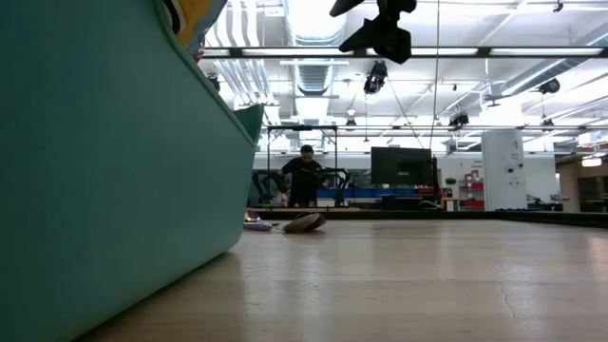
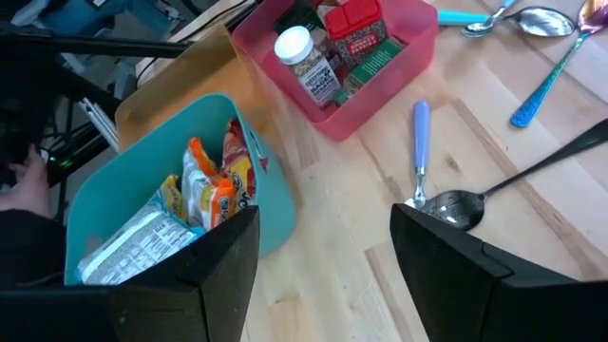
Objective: Pick & Place Food Item
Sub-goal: Put the silver spoon into the orange bin
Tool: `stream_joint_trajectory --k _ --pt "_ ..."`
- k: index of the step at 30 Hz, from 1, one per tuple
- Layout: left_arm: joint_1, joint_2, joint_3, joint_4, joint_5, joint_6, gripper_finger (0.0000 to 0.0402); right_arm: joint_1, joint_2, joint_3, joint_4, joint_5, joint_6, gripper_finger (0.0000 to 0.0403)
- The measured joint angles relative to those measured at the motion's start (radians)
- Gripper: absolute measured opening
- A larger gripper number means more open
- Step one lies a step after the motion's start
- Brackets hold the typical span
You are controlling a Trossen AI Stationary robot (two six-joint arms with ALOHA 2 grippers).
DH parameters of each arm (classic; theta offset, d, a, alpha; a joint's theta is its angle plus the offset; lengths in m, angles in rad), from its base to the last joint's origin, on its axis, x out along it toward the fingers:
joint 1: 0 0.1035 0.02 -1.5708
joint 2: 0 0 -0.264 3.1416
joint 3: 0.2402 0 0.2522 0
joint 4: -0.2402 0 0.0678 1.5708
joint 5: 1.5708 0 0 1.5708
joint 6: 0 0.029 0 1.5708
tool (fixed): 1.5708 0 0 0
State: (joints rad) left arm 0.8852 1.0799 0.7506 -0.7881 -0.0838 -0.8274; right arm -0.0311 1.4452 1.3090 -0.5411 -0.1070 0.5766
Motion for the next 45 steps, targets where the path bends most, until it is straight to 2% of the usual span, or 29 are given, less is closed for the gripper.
stream_joint_trajectory --k 2,5,13,17,26,36,45 --pt "0.0 0.017 0.02 -0.08 -0.043 -0.026 0.0237 0.0 0.0 0.0 0.0 0.001 0.0 0.0233" --pt "-0.002 0.056 0.023 -0.125 -0.048 -0.045 0.0237 0.0 0.0 0.0 0.0 0.001 0.0 0.0233" --pt "-0.001 0.208 0.008 -0.04 -0.013 -0.064 0.0237 0.0 -0.001 0.0 -0.001 0.001 0.0 0.0233" --pt "0.0 0.266 0.008 -0.016 0.032 -0.064 0.0237 0.0 -0.001 0.0 -0.001 0.001 0.0 0.0233" --pt "-0.001 0.377 0.008 0.046 0.054 -0.046 0.0237 0.0 -0.001 0.0 -0.004 0.004 0.0 0.0233" --pt "0.0 0.433 -0.002 0.071 0.051 -0.036 0.0237 0.0 -0.001 0.0 -0.031 0.005 0.0 0.0233" --pt "0.0 0.435 -0.057 0.181 0.081 -0.034 0.0237 0.0 -0.001 0.0 -0.032 0.004 -0.001 0.0233"
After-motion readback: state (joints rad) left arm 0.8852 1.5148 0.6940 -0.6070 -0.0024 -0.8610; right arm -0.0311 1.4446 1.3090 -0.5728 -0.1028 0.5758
